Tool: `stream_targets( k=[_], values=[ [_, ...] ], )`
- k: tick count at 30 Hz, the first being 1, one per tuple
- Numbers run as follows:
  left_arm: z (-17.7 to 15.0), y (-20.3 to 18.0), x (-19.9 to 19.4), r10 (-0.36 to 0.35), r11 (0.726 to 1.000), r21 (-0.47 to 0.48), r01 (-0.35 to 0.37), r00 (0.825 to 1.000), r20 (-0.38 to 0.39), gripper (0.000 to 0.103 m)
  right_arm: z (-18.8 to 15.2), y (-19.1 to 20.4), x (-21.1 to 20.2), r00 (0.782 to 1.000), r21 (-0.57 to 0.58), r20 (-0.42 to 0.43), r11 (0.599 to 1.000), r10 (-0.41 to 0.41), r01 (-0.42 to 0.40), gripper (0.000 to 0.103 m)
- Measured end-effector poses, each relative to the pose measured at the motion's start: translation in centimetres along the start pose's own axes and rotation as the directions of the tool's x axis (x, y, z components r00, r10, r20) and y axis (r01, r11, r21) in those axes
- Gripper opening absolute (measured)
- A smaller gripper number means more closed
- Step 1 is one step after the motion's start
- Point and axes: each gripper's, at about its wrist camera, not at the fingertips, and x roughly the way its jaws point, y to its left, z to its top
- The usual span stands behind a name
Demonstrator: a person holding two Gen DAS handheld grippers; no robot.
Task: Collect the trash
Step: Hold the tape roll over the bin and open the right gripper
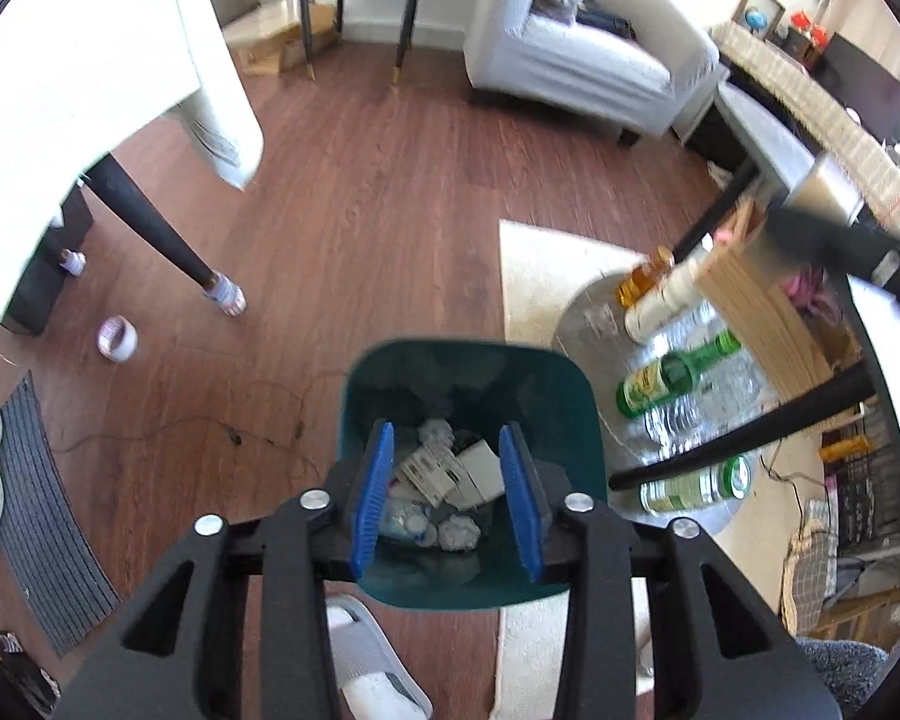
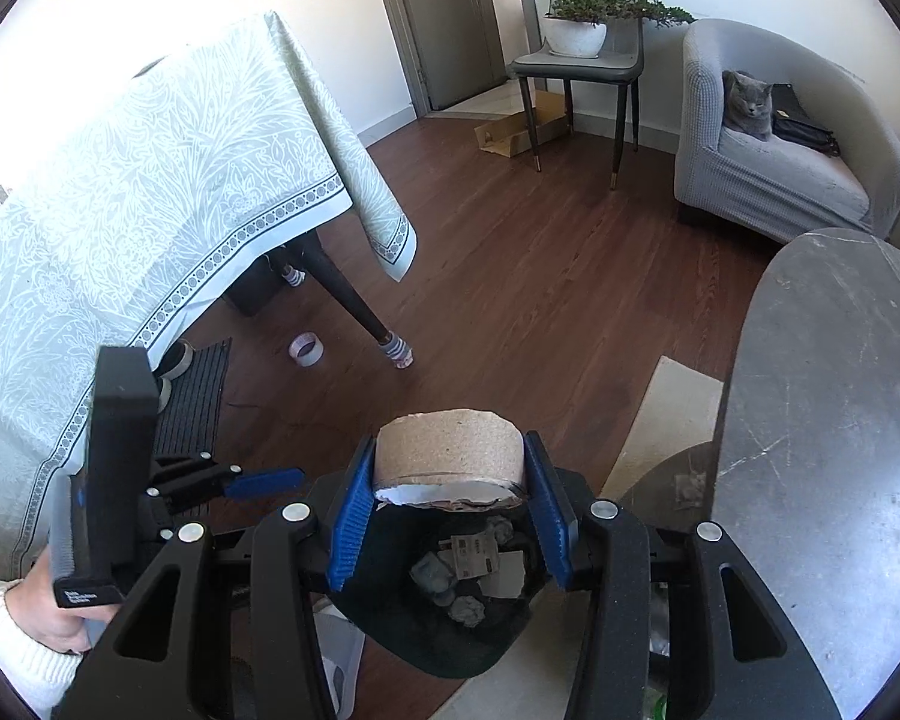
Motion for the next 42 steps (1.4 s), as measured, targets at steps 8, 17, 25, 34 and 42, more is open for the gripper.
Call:
stream_targets(
  k=[8,17,25,34,42],
  values=[
    [1.4,1.5,-4.0,-0.001,1.000,-0.023,0.003,0.996,0.093,0.023,-1.3,2.0,4.2,0.994,-0.045,-0.107,0.999,-0.004,0.000,0.048],
    [2.1,-0.8,-7.6,-0.030,0.999,0.045,0.022,0.982,0.184,0.019,-3.7,2.6,8.6,0.973,-0.074,-0.225,0.997,-0.044,0.028,0.048],
    [2.6,-2.2,-8.5,-0.057,0.997,0.062,0.045,0.976,0.210,0.019,-6.6,2.4,12.5,0.943,-0.080,-0.327,0.996,-0.061,0.037,0.048],
    [3.2,-3.0,-9.5,-0.078,0.996,0.070,0.064,0.969,0.233,0.019,-8.9,1.8,14.5,0.920,-0.090,-0.384,0.995,-0.078,0.046,0.056],
    [3.4,-2.5,-10.7,-0.068,0.997,0.050,0.056,0.960,0.270,0.019,-8.1,2.8,10.8,0.952,-0.129,-0.299,0.991,-0.063,0.025,0.056]
  ],
)
